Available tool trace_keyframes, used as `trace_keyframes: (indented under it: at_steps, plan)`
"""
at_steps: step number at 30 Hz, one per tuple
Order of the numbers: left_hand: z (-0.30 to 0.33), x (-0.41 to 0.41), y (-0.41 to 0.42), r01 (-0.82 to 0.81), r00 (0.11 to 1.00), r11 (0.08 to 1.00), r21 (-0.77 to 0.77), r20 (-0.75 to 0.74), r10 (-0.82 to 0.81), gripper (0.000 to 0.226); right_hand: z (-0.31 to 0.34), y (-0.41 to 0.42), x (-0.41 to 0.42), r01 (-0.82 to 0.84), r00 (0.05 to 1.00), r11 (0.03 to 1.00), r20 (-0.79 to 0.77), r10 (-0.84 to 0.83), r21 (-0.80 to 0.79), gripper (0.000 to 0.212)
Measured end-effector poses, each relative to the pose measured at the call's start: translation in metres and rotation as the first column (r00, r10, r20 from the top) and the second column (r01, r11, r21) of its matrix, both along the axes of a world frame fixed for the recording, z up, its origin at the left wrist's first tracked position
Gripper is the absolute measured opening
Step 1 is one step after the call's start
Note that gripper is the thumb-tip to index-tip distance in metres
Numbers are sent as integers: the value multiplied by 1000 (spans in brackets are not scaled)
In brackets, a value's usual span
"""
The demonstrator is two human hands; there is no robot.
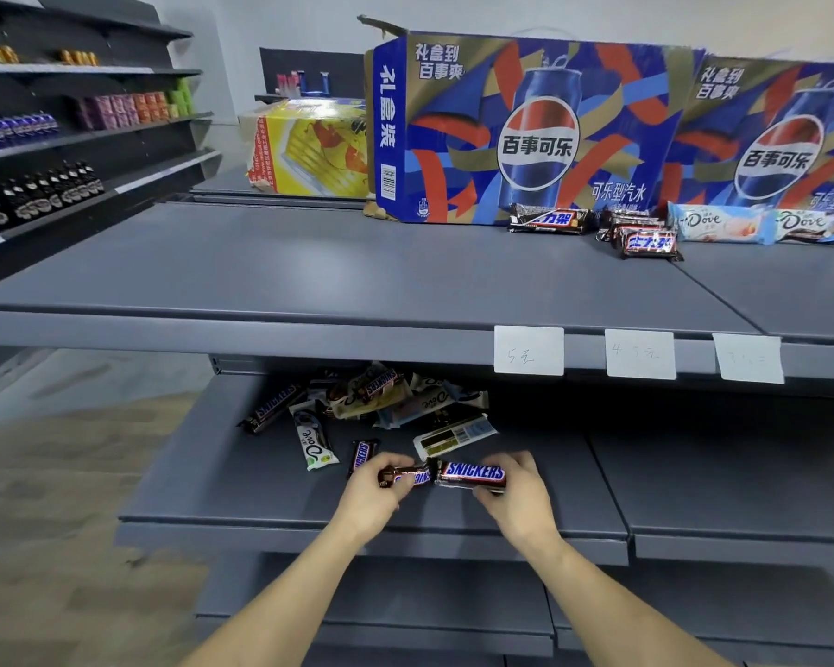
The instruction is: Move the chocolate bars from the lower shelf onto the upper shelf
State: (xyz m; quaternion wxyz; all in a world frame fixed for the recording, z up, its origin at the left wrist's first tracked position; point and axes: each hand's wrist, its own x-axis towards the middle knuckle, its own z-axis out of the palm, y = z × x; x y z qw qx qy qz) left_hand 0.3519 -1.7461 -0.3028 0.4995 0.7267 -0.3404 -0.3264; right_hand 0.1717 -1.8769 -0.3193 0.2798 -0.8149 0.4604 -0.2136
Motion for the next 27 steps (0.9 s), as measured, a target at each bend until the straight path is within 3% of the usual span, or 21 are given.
trace_keyframes:
  at_steps: [5,8,12,17,23,27]
  plan:
    - [3,2,4,-66,981,998,-24,-182,60,12,3,1,-1,-48,989,981,-146,21,-188,35]
    - [4,5,7,-31,974,999,-34,-227,23,32,8,0,-2,-85,982,960,-186,36,-267,31]
    - [5,7,9,-14,996,1000,1,-89,14,42,12,-1,-4,-104,983,963,-172,62,-248,32]
    - [2,7,14,-38,996,998,49,86,34,37,12,2,-8,-97,985,969,-161,62,-225,35]
    - [-1,7,20,-30,961,994,103,278,1,60,10,12,-9,-40,987,968,-161,-1,-249,35]
    - [-2,8,24,-17,951,998,66,308,-4,49,10,20,-6,-24,990,969,-139,-11,-248,34]
